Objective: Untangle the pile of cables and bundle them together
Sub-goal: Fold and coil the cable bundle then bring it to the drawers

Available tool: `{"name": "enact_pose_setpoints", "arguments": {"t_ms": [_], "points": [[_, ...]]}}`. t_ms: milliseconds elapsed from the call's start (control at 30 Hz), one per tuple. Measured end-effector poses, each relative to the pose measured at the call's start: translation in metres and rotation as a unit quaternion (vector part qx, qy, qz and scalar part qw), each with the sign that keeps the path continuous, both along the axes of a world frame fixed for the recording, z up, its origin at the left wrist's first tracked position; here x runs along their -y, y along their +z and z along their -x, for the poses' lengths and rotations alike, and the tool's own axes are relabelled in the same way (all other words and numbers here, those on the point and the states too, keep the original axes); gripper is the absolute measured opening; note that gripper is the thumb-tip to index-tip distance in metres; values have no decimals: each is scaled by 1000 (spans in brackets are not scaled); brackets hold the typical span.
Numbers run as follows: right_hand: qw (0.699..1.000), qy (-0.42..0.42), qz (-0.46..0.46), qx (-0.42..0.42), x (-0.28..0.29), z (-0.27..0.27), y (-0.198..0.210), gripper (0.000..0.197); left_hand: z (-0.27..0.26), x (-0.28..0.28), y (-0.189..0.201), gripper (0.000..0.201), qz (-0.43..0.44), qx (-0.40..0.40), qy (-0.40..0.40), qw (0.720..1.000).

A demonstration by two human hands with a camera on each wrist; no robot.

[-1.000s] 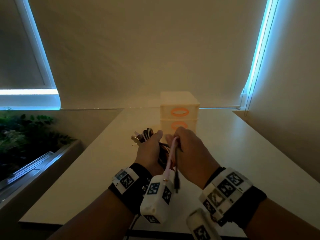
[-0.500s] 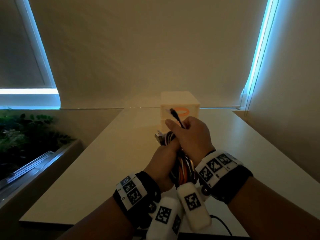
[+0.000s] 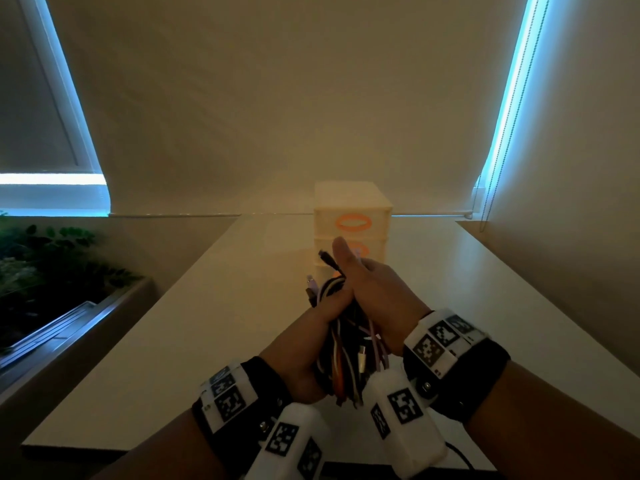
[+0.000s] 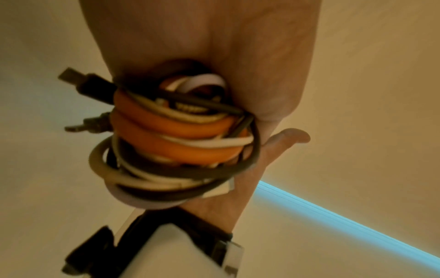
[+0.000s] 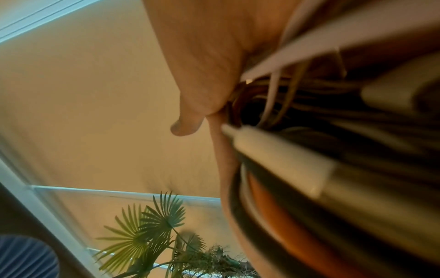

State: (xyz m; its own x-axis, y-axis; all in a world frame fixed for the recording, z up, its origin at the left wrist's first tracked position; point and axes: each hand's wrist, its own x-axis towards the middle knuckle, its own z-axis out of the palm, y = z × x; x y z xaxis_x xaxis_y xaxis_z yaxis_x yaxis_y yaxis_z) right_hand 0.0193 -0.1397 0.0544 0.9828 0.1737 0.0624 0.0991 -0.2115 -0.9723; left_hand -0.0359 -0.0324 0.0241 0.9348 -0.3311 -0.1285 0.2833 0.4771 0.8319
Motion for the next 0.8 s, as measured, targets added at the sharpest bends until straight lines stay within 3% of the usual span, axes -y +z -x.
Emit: {"name": "enact_pose_setpoints", "arguments": {"t_ms": [67,133,300,467,567,633,700,767,800], "points": [[1000,24,-7,5,2,-2,-2,90,2,-1,-2,46,8,-5,-10,1000],[999,41,-17,16,4,0,-2,83,5,0,1,40,14,-1,-29,999],[1000,20,5,10,-1,1,5,92,2,-11,5,16,-13,21,-66,997],[1000,16,-26,8,0,0,0,85,-2,-12,3,4,-49,24,-64,996],[999,25,-19,40,8,5,-4,65,-4,-19,6,8,-22,17,-35,999],[995,-3,-7,98,17,7,-11,58,-6,-27,8,29,5,-4,-20,1000],[977,-27,15,211,25,12,-17,46,-9,-35,8,45,16,-14,-14,1000],[926,-11,71,370,34,17,-20,37,-10,-42,10,48,9,-14,-26,1000],[890,15,125,438,39,19,-21,43,-9,-45,11,50,7,-15,-35,999]]}}
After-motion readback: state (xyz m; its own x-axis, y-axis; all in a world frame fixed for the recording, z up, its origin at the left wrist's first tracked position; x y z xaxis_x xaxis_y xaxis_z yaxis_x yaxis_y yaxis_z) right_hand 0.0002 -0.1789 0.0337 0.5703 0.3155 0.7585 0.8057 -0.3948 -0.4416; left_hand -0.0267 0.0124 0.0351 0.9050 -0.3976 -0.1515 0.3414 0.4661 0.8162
